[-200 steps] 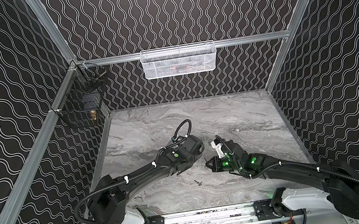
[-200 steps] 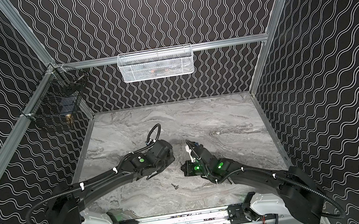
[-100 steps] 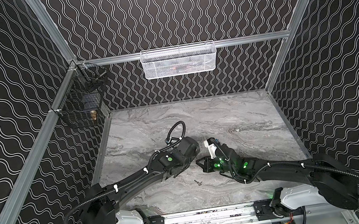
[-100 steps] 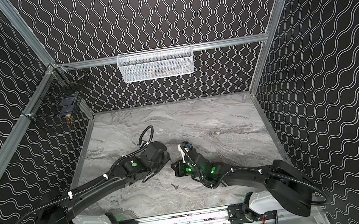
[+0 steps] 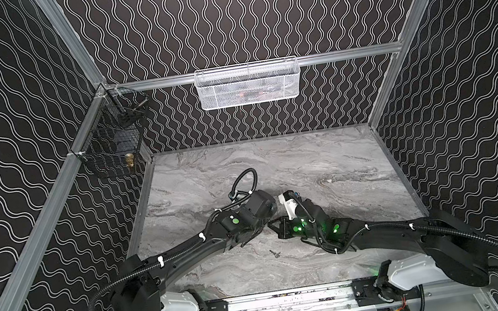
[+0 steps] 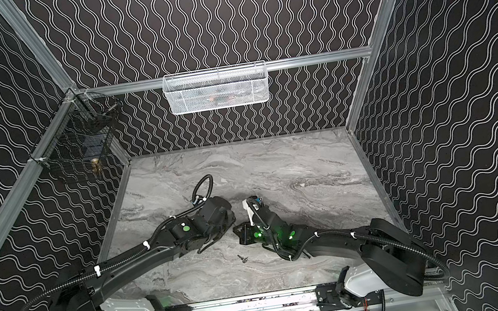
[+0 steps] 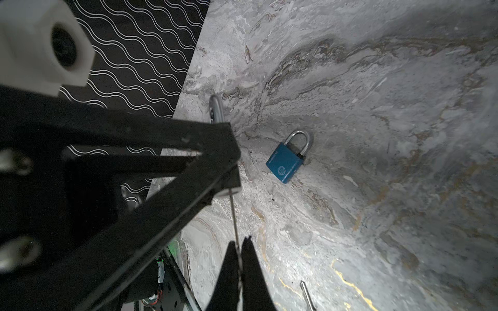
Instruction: Unlock with the key
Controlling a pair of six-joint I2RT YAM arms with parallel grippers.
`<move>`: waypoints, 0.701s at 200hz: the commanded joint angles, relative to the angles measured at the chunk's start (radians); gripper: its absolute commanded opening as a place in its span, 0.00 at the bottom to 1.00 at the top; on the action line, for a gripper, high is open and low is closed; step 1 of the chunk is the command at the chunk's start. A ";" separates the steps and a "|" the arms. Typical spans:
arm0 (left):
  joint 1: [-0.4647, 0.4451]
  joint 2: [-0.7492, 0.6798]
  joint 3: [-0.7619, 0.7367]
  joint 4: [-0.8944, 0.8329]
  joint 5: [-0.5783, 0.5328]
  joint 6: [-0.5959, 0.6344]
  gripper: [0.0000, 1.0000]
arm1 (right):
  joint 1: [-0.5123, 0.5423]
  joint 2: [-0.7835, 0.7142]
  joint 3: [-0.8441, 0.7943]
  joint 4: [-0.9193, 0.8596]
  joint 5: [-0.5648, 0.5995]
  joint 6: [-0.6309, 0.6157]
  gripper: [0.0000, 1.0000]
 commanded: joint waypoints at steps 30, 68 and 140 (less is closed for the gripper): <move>0.002 -0.009 0.006 -0.026 -0.026 0.009 0.03 | 0.000 -0.012 0.019 0.015 0.020 -0.015 0.00; 0.001 -0.015 -0.003 -0.018 -0.015 0.014 0.01 | 0.000 0.006 0.058 -0.060 0.046 -0.024 0.00; 0.000 -0.004 -0.004 -0.081 -0.045 0.015 0.00 | -0.010 -0.028 0.108 -0.162 0.039 -0.078 0.00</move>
